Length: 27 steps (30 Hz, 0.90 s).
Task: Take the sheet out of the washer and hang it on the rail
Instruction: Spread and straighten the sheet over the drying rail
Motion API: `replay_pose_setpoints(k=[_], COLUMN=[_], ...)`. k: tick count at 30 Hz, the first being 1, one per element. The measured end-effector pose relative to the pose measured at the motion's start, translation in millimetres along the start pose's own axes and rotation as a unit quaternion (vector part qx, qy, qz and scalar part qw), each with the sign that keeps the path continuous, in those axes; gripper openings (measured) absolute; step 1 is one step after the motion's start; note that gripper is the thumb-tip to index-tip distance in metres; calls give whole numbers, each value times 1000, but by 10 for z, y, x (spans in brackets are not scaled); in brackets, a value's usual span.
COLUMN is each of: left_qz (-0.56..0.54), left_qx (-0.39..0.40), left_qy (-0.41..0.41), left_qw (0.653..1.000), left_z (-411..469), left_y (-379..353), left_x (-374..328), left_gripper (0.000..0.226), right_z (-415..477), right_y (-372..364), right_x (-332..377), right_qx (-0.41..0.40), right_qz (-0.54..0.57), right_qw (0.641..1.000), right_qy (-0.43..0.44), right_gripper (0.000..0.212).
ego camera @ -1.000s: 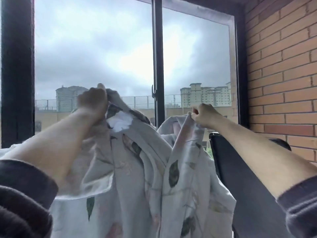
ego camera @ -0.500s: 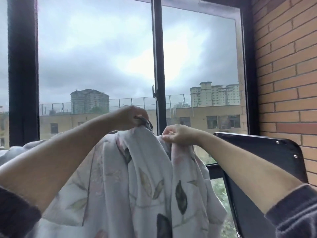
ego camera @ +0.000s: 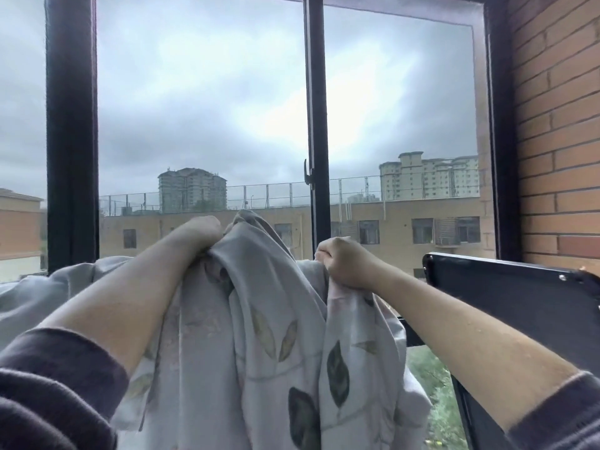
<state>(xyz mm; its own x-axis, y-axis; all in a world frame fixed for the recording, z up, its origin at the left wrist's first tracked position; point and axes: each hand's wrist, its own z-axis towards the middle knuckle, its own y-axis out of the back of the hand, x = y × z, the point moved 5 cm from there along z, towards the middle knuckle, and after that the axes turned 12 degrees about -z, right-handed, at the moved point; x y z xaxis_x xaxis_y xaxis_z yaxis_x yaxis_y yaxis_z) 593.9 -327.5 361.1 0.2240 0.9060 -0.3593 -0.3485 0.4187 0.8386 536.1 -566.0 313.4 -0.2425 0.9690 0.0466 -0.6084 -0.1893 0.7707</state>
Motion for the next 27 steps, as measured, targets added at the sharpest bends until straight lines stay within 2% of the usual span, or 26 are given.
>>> replay_pose_setpoints(k=[1, 3, 5, 6, 8, 9, 11, 13, 15, 17, 21, 24, 27], left_qz=[-3, -81, -179, -189, -119, -57, 69, 130, 133, 110, 98, 93, 90], left_qx=[7, -51, -135, -154, -122, -81, -40, -80, -119, -156, -199, -218, -237], left_qy=[-32, -128, -267, -350, -477, -499, -494, -516, -546, -557, -503, -430, -388], left_qw=[999, 987, 937, 905, 862, 861, 866, 843, 818, 808, 835, 871, 886], left_z=[10, 26, -151, -307, -636, -736, -832, -823, -831, -862, -854, -796, -768], left_y=[-61, 13, 183, 231, 173, 63, -168, -248, -194, -30, 357, 592, 721], left_x=[-78, -237, -445, -564, -792, -863, -884, -834, -735, -556, 42, 518, 836], left_gripper=[29, 16, 21, 26, 25, 24, 32, 36, 38, 35, 36, 31, 36], right_z=[30, 86, 126, 127, 109, 96, 79, 87, 80, 52, 11, 16, 44], right_y=[10, 30, 0, -31, -93, -108, -138, -150, -153, -154, -123, -129, -155], right_x=[59, 184, 241, 241, 209, 191, 177, 142, 96, 63, 60, 118, 227], right_qx=[-18, -41, -41, -33, -20, -15, -7, -16, -31, -39, -46, -41, -38], right_qz=[3, 3, -3, -3, -8, -21, -53, -66, -67, -64, -57, -59, -54], right_qw=[1000, 999, 999, 999, 1000, 999, 997, 995, 993, 992, 989, 988, 989], right_qy=[13, 26, 22, 13, -15, -29, -50, -71, -90, -101, -126, -135, -130], right_gripper=[27, 26, 31, 35, 39, 40, 42, 47, 49, 46, 44, 47, 49])
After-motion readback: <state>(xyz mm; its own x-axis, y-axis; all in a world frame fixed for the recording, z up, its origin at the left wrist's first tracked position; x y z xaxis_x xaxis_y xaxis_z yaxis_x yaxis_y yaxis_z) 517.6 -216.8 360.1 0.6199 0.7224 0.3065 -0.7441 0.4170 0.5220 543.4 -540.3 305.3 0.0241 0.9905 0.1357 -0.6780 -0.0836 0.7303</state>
